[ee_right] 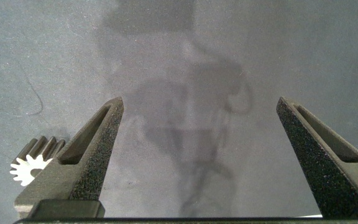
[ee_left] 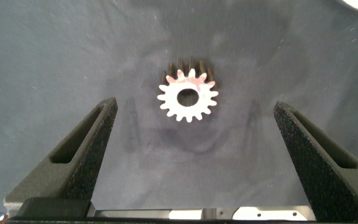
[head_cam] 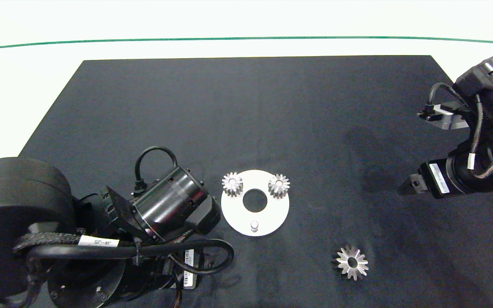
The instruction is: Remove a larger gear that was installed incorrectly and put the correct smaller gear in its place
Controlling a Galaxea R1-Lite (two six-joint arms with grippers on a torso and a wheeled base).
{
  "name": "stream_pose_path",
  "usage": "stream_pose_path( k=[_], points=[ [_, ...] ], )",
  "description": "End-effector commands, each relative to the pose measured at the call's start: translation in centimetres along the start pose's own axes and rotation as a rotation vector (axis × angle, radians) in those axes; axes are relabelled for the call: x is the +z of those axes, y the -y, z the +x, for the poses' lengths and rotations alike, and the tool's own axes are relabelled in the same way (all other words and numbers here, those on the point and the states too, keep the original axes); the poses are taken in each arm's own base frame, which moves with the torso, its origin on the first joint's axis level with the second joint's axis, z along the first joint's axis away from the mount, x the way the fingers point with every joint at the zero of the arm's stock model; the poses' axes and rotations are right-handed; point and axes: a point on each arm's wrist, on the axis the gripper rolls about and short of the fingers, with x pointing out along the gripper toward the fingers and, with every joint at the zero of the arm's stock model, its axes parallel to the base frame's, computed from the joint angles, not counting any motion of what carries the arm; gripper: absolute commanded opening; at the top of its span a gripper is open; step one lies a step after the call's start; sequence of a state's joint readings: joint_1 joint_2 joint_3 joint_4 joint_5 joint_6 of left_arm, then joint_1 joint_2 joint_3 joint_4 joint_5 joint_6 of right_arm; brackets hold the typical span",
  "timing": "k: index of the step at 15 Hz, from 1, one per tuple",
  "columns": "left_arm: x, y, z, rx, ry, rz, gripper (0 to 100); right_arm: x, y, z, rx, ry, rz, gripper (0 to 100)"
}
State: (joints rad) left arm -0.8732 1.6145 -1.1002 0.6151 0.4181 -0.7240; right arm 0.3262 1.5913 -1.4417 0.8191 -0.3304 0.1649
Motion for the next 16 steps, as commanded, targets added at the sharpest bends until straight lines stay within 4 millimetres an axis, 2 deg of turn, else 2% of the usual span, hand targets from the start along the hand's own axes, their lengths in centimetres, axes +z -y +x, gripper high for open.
stream_pose_path(
  k=[1, 4, 10, 16],
  points=[
    [0.0, 0.1, 1.1, 0.024, -0.014, -0.008, 100, -0.1, -0.1, 0.1, -0.003, -0.009, -0.004, 100],
    [0.2, -0.1, 1.4, 0.033, -0.015, -0.016, 100, -0.1, -0.1, 0.1, -0.003, -0.009, -0.004, 100],
    [-0.7, -0.3, 2.3, 0.031, -0.014, -0.014, 99, -0.3, -0.1, 0.1, -0.005, -0.011, -0.009, 100],
    [-1.1, -0.1, 2.6, 0.022, -0.012, -0.010, 87, -0.4, -0.4, 0.3, 0.000, -0.017, -0.021, 100]
  ],
)
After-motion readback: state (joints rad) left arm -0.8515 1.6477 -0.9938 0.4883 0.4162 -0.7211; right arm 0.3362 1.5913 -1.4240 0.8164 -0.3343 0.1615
